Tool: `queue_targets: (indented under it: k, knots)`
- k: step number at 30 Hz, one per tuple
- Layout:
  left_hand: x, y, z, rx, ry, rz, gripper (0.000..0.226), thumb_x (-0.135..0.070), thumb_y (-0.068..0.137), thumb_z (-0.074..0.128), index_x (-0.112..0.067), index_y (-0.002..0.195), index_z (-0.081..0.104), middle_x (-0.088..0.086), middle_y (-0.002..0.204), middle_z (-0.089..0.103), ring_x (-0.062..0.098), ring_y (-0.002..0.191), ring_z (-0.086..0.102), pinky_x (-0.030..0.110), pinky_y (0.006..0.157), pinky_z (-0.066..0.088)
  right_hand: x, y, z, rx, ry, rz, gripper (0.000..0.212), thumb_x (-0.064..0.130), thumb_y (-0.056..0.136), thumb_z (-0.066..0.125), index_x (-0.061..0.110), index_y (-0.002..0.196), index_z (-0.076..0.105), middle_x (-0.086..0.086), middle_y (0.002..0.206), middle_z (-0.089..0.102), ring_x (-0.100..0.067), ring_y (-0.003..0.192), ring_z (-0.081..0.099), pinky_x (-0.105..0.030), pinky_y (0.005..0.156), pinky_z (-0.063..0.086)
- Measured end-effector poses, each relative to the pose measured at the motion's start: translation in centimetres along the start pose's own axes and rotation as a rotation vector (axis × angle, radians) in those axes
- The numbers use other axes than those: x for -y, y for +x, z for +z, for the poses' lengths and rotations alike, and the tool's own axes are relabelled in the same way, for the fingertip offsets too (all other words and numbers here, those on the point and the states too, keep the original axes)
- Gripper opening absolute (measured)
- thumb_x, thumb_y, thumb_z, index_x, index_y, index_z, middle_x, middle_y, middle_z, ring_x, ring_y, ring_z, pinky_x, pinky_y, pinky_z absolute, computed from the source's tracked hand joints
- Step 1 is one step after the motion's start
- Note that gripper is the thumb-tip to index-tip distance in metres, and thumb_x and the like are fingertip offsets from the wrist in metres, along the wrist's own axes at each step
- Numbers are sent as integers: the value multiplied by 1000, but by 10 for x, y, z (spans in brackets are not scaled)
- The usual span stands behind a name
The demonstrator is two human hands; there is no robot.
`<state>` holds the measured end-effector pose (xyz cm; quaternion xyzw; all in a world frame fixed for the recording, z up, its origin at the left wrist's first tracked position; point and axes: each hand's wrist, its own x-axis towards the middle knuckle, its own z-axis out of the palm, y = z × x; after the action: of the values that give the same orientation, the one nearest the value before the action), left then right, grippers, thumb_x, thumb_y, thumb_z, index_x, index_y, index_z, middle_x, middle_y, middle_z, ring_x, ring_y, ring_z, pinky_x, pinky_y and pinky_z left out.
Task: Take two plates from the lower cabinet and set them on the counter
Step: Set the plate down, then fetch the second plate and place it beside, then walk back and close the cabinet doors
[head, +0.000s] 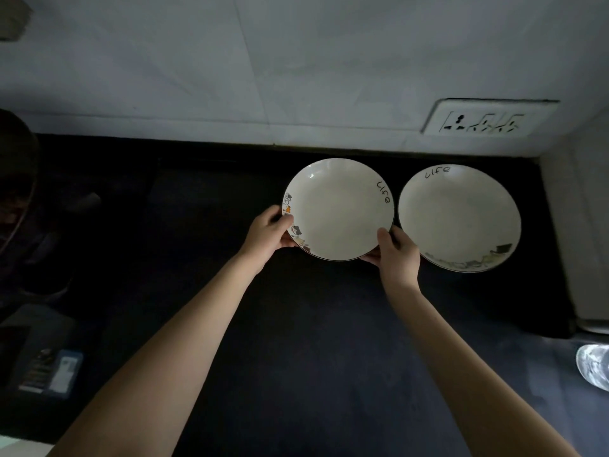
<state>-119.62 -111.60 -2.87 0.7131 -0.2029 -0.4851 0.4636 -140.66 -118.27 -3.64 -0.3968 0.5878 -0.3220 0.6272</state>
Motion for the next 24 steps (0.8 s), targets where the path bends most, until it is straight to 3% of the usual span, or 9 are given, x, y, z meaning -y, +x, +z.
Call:
queue_targets:
  k: [8, 13, 17, 24]
  knots:
    - [6, 3, -1, -19, -2, -4, 23, -16, 94, 54, -6, 113, 62, 8, 92, 71, 17, 78, 69, 25, 61, 56, -4, -2, 6, -106, -17, -27, 22, 18, 96, 51, 6, 103, 68, -4, 96, 72, -25, 97, 70, -30, 65, 62]
    - [-1, -1, -3, 4, 34, -68, 27, -21, 96, 52, -5, 118, 58, 13, 103, 69, 21, 83, 69, 27, 66, 58, 3, -4, 3, -62, -54, 49, 22, 21, 97, 51, 4, 95, 65, -6, 97, 70, -23, 92, 70, -28, 66, 62]
    - [-7, -25, -5, -114, 180, -101, 30, -28, 98, 48, -7, 119, 55, 12, 103, 64, 19, 80, 62, 30, 73, 55, 10, -22, -10, -60, -130, 127, 26, 25, 97, 52, 3, 105, 62, -11, 96, 67, -21, 79, 69, -27, 63, 60]
    - [-9, -159, -12, -267, 99, 20, 23, -26, 99, 45, -15, 112, 61, 2, 97, 64, 15, 85, 64, 29, 74, 53, 25, -95, -53, 176, -240, 63, 18, 24, 96, 53, 12, 91, 65, -10, 86, 66, -23, 75, 64, -35, 67, 55]
